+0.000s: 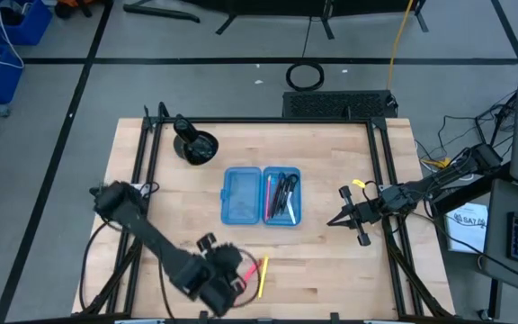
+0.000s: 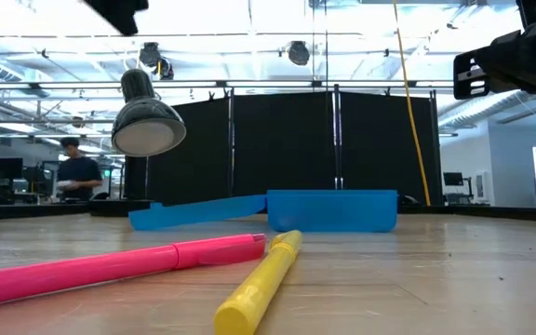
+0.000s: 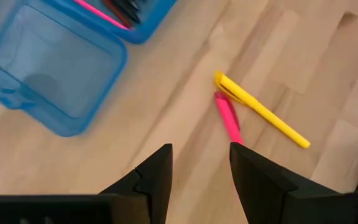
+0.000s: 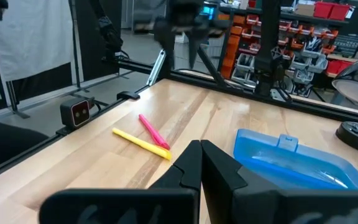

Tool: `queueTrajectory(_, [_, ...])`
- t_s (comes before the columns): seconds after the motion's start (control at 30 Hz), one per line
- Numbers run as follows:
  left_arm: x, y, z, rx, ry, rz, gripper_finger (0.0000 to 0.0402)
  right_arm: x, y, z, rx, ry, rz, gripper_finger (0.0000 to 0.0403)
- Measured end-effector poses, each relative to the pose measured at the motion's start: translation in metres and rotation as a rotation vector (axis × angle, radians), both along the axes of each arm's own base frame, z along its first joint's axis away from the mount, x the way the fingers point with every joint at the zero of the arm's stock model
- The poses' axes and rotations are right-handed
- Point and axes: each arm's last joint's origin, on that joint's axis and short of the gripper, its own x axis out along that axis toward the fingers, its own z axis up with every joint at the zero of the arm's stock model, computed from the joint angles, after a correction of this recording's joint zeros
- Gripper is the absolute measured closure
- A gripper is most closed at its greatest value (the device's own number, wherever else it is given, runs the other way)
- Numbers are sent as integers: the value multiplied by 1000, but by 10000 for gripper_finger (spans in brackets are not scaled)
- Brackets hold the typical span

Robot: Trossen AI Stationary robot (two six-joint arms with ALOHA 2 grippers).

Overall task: Pick & place school supplies into a supply box
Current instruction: Put the pink pen into the supply box

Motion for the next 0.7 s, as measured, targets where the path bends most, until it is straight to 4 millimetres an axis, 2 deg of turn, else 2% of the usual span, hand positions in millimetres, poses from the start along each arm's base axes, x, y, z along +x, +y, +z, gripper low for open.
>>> queueTrajectory(0.07, [0,-10,-14,5,-10,-2,238,0,0,0,2,-4,0,403])
queueTrajectory(0.17, [7,-14,-34,-14,11,16,238,0,0,1,3,-8,0,403])
queueTrajectory(0.43, [31,-3,-75,-185,238,30,238,0,0,1,4,-10,-1,403])
queueTrajectory(0.5, [33,-2,-80,-205,270,34,238,0,0,1,4,-9,-1,403])
queueTrajectory(0.7, [39,-7,-80,-281,246,-26,224,0,0,1,3,-6,-1,403])
